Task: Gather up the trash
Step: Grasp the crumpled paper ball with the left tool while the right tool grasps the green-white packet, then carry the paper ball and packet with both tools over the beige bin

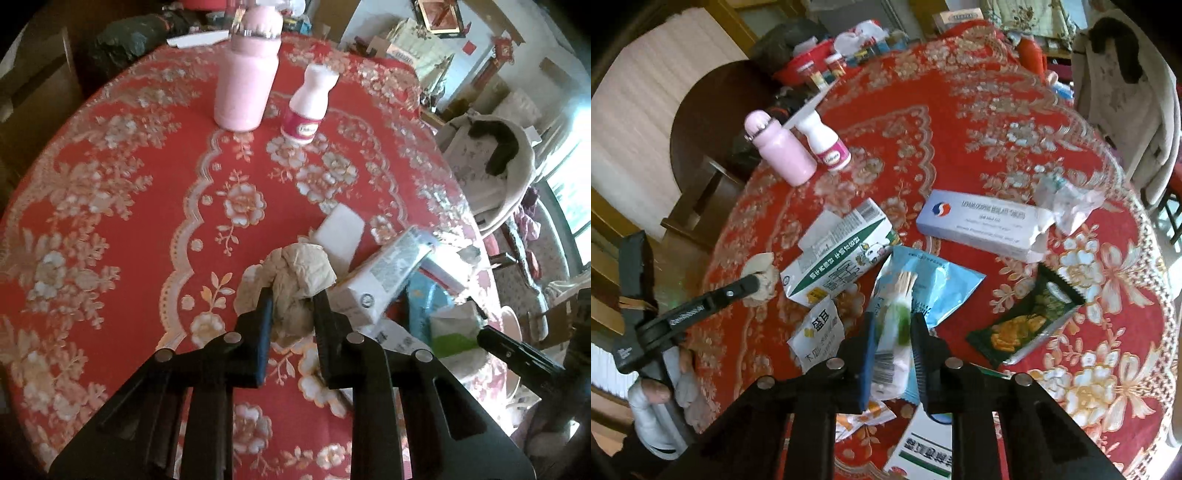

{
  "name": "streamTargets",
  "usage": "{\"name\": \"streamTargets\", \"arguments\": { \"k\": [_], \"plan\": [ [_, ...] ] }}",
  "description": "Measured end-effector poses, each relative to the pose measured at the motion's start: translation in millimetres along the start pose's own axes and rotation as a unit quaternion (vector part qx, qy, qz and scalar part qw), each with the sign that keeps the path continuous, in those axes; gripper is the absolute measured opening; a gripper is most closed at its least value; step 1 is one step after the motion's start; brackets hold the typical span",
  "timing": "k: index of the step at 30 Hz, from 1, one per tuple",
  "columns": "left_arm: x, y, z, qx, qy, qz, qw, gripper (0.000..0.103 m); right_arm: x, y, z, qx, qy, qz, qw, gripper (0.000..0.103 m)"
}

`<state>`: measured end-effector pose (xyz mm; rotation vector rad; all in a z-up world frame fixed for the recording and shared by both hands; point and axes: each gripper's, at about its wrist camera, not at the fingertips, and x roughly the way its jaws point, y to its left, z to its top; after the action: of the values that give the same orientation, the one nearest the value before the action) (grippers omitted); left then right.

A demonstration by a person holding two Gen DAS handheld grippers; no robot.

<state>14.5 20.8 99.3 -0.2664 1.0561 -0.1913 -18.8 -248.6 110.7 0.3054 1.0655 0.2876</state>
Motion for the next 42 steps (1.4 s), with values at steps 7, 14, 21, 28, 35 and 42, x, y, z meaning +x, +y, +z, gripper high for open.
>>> {"name": "streamTargets", "arguments": {
  "k": [7, 14, 21, 28, 35, 42],
  "plan": [
    [-27, -18, -4, 0.008, -0.017, -0.004, 0.9998, 0.018, -13, -7, 0, 0.003, -0.014, -0.008, 1.0, 0.01],
    [-38, -27, -16, 0.016, -0.02, -0.001, 0.9997, 0.019, 4, 4, -4, -0.02, 0.012, -0.035, 0.999, 0.062],
    [-39, -36, -27, 0.019, -0.013, -0.006, 0.9997, 0.019, 43, 9, -14, -0.059, 0.062, -0.083, 0.993, 0.057],
    [-45, -53, -32, 0.035, -0.017, -0.013, 0.9992, 0.019, 12, -8, -16, -0.036, 0.035, -0.032, 0.998, 0.038],
    [-53, -96, -29, 0.063, -0.027, -0.038, 0.9969, 0.019, -37, -21, -12, -0.017, -0.01, -0.004, 1.0, 0.038],
    [-51, -157, -31, 0.107, -0.027, -0.061, 0.992, 0.019, -81, -52, -11, -0.002, -0.046, -0.023, 0.999, 0.038]
  ]
}}
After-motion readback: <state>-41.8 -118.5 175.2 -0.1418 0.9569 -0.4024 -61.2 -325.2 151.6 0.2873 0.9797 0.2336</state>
